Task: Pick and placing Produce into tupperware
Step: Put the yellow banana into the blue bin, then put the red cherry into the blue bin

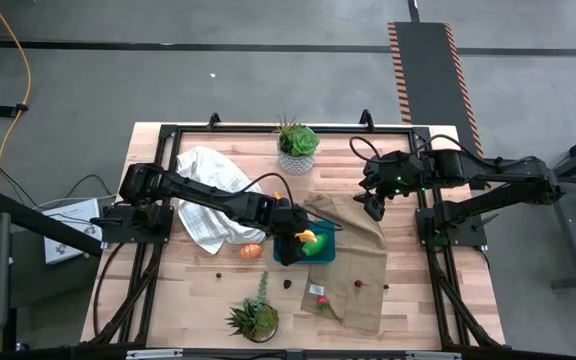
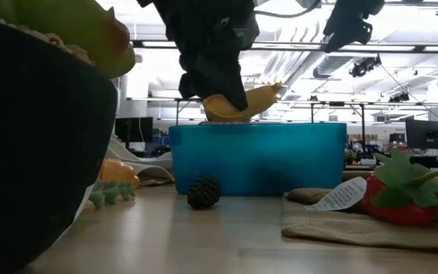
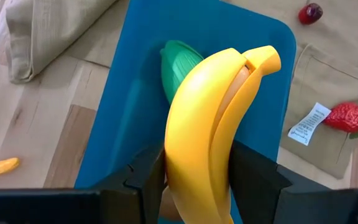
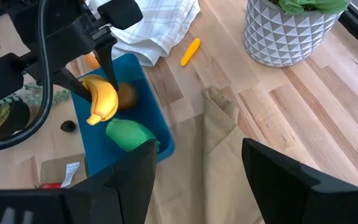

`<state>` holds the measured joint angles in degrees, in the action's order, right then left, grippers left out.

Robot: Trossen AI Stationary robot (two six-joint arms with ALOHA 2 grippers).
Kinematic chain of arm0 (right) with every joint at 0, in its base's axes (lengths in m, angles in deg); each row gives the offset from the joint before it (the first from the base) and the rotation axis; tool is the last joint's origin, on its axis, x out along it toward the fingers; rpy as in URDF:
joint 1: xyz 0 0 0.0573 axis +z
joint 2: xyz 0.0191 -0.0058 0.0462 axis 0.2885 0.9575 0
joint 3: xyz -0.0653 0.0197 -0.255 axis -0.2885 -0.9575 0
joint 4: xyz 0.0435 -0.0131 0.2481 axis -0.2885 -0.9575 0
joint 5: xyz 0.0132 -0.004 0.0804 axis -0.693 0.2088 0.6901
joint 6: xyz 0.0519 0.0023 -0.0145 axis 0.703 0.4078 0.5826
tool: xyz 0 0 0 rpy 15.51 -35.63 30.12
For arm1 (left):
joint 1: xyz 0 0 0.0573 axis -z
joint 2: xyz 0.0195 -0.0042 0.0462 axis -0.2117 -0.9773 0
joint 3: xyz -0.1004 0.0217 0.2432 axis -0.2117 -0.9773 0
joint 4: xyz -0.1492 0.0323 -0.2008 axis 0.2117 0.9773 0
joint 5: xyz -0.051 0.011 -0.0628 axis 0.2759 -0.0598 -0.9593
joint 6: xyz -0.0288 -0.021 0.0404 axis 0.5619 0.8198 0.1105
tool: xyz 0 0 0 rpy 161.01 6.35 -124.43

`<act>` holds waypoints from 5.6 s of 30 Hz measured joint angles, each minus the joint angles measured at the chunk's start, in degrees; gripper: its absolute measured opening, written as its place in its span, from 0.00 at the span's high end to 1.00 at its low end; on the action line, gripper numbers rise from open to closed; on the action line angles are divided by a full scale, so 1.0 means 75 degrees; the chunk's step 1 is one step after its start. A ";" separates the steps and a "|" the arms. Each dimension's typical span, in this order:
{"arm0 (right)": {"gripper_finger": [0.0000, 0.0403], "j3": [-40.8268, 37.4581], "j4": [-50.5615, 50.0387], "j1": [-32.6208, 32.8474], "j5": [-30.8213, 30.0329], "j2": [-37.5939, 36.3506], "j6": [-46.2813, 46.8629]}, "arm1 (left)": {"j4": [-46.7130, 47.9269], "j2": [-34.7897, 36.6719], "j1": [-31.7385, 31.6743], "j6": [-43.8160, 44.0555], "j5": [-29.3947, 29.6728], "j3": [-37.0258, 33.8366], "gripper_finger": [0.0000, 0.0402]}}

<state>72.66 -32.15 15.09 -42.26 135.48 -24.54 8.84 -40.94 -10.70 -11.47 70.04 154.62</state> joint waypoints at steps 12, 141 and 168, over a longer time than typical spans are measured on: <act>0.44 0.0000 0.0000 0.0001 0.0000 0.0000 -0.0055 | -0.0009 0.0000 -0.0007 0.0021 -0.0070 0.0000 0.54; 0.49 -0.0720 0.0798 0.4725 0.1454 0.3204 0.2902 | 0.3827 0.8192 -0.2200 0.3371 -0.2380 -0.3246 1.00; 0.49 -0.1148 0.1912 0.4224 0.1591 0.4226 0.1242 | 0.4307 0.8192 -0.2200 0.3608 -0.1510 -0.3246 0.99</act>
<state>64.05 -17.81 46.77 -30.33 167.17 -15.22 41.15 20.50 -27.20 15.59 58.72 130.27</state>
